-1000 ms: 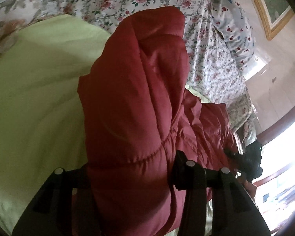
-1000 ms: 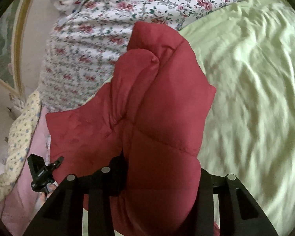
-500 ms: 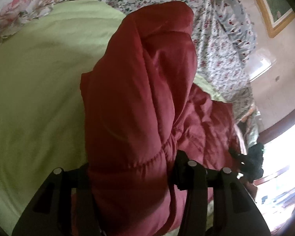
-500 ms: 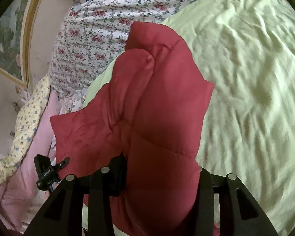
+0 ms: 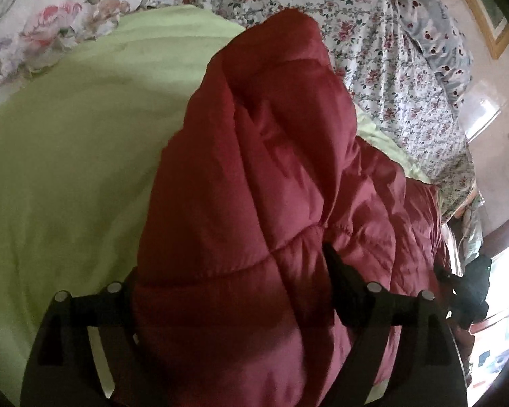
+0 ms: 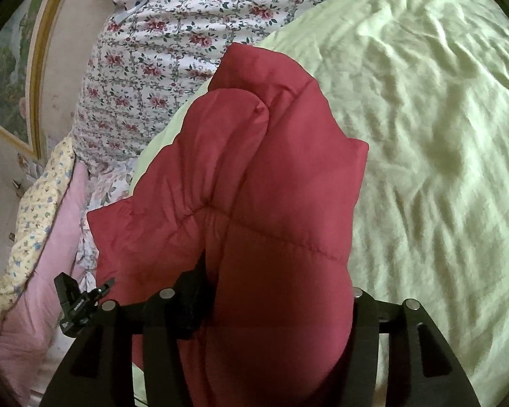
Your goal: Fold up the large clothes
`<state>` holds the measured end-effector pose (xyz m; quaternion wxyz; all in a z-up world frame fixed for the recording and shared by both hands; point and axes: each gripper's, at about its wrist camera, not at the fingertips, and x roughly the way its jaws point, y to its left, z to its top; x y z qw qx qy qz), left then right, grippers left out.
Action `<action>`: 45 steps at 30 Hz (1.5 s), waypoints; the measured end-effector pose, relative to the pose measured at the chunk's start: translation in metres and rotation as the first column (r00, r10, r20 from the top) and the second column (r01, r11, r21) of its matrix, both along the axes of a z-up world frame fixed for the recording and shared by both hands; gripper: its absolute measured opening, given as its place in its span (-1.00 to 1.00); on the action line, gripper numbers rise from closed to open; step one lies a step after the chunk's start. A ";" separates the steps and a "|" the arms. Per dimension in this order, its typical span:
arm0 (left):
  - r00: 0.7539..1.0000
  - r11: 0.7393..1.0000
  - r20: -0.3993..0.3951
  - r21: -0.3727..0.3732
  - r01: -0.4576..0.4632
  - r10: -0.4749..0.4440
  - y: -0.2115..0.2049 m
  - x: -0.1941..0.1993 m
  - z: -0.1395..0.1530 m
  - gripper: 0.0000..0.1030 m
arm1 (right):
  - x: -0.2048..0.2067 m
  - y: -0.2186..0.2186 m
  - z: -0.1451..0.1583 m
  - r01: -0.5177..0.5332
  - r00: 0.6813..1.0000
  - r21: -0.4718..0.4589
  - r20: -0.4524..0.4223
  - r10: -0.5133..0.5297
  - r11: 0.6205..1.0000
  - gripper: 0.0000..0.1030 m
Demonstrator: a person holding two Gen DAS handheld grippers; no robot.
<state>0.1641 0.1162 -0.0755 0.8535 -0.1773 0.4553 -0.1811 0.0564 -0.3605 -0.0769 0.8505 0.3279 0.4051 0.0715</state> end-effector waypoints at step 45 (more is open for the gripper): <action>1.000 0.988 0.014 0.154 0.001 -0.003 -0.042 0.098 0.013 -0.47 | 0.075 -0.011 0.035 0.149 0.989 -0.362 0.035 -0.146 0.920 -0.72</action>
